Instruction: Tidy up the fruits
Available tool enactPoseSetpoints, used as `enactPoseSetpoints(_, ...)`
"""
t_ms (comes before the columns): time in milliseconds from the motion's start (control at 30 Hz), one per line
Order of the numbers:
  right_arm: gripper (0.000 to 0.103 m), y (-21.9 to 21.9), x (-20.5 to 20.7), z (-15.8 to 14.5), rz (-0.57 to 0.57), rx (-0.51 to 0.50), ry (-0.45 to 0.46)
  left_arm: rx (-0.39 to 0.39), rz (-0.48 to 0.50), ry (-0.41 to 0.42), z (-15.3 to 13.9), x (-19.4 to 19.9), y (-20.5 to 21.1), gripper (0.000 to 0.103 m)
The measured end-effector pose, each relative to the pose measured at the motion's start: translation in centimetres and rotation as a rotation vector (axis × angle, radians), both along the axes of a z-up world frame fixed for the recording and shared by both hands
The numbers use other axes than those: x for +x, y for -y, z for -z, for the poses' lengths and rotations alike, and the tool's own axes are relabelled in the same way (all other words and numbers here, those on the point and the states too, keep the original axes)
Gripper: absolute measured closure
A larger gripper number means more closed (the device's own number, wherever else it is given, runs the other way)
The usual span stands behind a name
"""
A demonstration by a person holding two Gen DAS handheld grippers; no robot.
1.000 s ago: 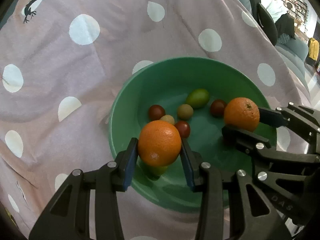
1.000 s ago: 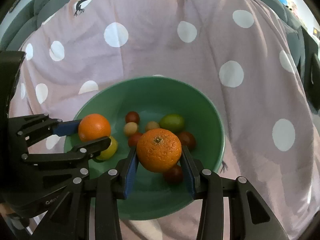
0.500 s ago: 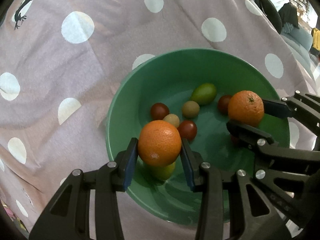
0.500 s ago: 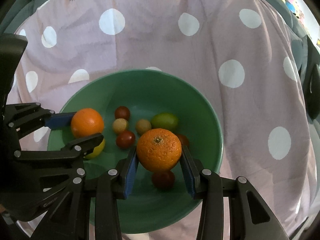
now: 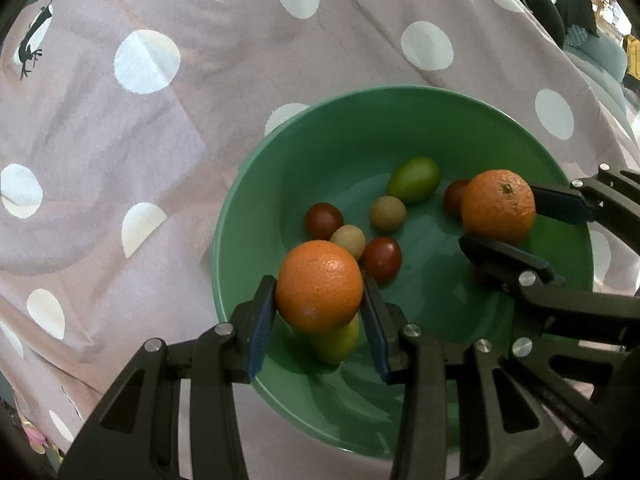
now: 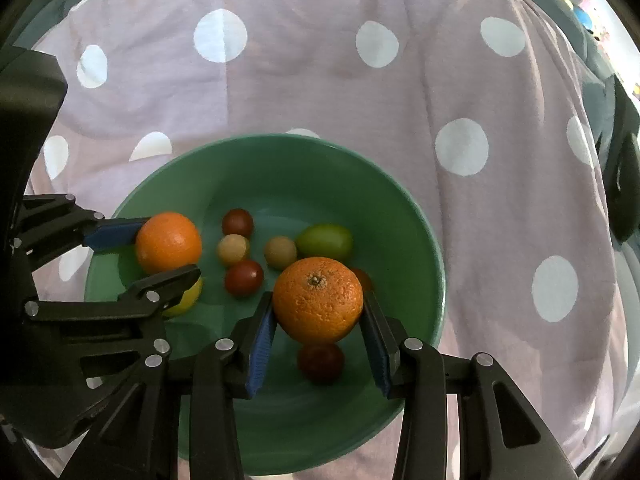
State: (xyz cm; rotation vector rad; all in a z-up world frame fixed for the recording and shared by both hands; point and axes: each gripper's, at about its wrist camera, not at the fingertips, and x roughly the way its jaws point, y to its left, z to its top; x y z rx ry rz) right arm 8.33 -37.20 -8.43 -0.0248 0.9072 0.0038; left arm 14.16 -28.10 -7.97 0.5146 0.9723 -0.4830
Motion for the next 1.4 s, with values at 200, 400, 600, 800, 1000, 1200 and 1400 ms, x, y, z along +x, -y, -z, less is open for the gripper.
enactPoseSetpoints(200, 0.06, 0.3, -0.5, -0.4, 0.026, -0.002, 0.013, -0.009, -0.016, 0.035, -0.9, -0.3, -0.3, 0.047)
enactPoseSetpoints(400, 0.059, 1.0, -1.9, -2.4, 0.059, 0.015, 0.05, -0.06, -0.034, 0.062, -3.3, -1.1, -1.0, 0.032)
enactPoseSetpoints(600, 0.047, 1.1, -4.0, -5.8, 0.045, 0.036, 0.094, -0.112, -0.121, 0.112, -7.2, -2.5, -3.1, 0.014)
enactPoseSetpoints(800, 0.041, 0.4, -5.3, -8.5, -0.012, 0.042, 0.076, -0.1, -0.18, 0.085, -9.9, -3.7, -4.4, 0.004)
enactPoseSetpoints(1000, 0.041, 0.0, -7.1, -11.0, -0.032, 0.052, 0.089, -0.105, -0.18, 0.086, -11.7, -5.0, -4.7, 0.003)
enactPoseSetpoints(1200, 0.041, -0.2, -8.1, -11.8, -0.029, 0.051, 0.101, -0.115, -0.198, 0.084, -12.4, -5.5, -4.9, 0.003)
enactPoseSetpoints(1400, 0.041, -0.1, -8.3, -12.2, -0.025, 0.051, 0.109, -0.126, -0.202, 0.071, -12.8, -5.6, -5.0, 0.003)
